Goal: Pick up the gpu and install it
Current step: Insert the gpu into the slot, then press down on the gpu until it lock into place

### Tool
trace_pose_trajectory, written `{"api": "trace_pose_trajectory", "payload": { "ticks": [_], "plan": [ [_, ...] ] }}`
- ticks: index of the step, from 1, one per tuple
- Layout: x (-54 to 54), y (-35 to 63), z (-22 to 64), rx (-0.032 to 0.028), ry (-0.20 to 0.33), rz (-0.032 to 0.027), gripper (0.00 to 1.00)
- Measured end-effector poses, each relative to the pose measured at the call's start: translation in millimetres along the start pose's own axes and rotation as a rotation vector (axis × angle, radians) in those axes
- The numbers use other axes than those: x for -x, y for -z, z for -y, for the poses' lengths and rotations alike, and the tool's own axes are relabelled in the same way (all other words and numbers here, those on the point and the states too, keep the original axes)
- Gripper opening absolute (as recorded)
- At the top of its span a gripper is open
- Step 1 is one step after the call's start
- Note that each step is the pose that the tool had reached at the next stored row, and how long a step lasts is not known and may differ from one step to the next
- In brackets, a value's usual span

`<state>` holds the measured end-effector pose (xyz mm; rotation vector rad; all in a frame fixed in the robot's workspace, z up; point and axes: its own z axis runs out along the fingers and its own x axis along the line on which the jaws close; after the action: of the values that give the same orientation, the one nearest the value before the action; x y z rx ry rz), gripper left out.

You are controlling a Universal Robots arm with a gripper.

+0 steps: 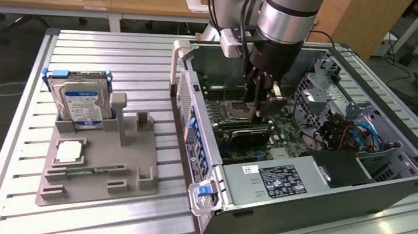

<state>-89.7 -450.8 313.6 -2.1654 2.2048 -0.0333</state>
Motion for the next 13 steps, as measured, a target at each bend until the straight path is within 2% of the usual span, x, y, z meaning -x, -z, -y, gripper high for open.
{"api": "trace_pose_trajectory", "payload": {
  "ticks": [13],
  "plan": [
    [0.2,1.9,1.1,0.0004,0.000,0.0000,0.58]
  ]
}}
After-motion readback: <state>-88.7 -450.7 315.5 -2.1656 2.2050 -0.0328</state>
